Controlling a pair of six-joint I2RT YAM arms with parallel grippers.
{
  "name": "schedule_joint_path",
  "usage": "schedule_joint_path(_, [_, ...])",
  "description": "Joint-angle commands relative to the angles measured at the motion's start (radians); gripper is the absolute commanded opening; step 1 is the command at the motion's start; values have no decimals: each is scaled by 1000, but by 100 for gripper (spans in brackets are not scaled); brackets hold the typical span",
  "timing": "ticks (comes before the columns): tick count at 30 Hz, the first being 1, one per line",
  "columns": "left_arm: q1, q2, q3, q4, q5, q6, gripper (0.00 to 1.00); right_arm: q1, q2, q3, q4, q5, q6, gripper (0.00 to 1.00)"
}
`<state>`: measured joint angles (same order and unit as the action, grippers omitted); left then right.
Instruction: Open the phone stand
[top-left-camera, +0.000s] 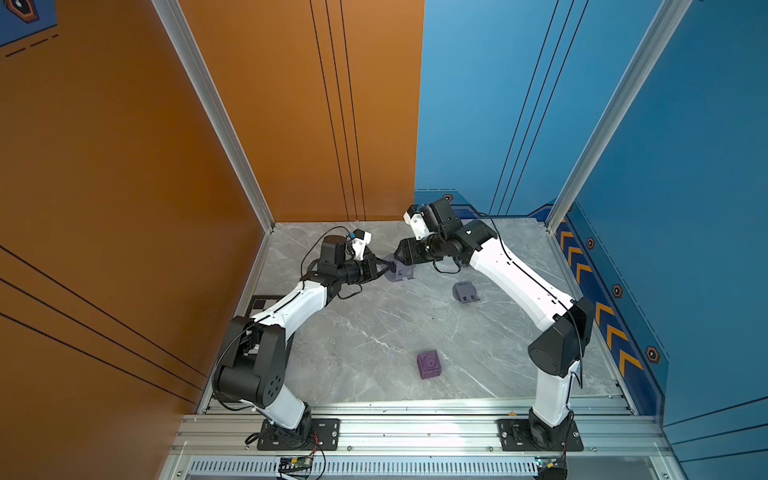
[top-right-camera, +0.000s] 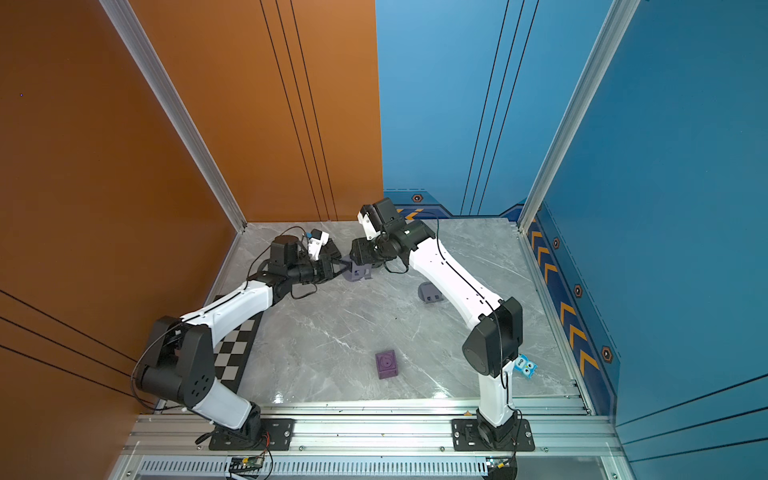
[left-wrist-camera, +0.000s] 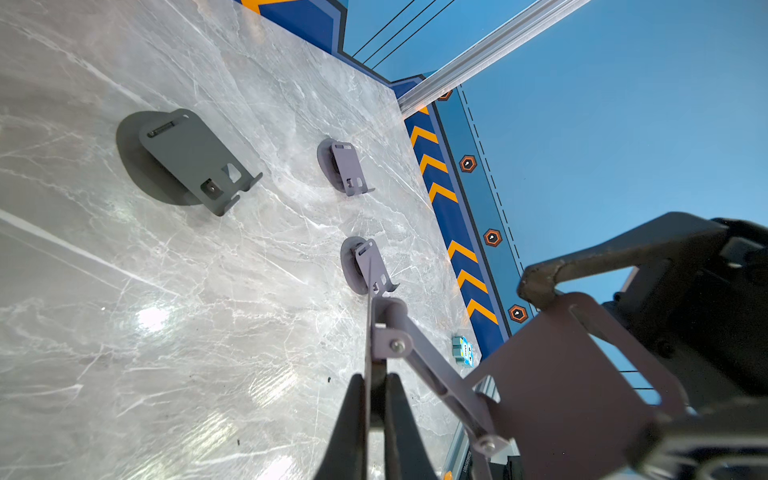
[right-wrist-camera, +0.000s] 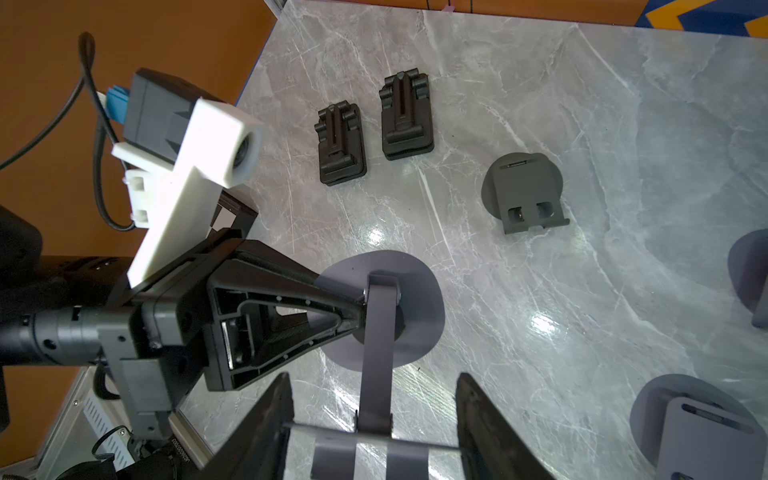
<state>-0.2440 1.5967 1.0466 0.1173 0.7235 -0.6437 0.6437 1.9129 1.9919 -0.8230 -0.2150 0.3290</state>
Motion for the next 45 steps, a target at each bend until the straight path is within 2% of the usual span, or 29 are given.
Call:
schedule_joint_path(1, [80,38,22,-114,-199,-13,0,-17,-75,-15,-101,123,-34,45])
schedule_joint_path(2, [76,31,28,-111,-187,-9,0,-20,-65,-15,-93,119,-28,46])
schedule_joint_path(6, [57,-4,56,-113,-165,-8,0,-44,-30,4,-52,69,4,63])
schedule_joint_path(11, [48,-51,89,-111,-159,-21,0,-69,15,39,-16,-5,23,97])
schedule_joint_path(12, [48,-57,96,-112,-157,-20,0,-71,19,37,-6,-17,25,100])
schedule_joint_path(20, [50,-81,122,-112,-152,-31,0,-72,5,-68,147,-139,83,100])
schedule_joint_path(28, [51,-93,115,-111,-154,-32,0,-64,-24,-161,305,-206,135,100])
schedule_joint_path(45, [48,-95,110,-111,-168,-34,0,-55,3,-160,400,-254,168,100])
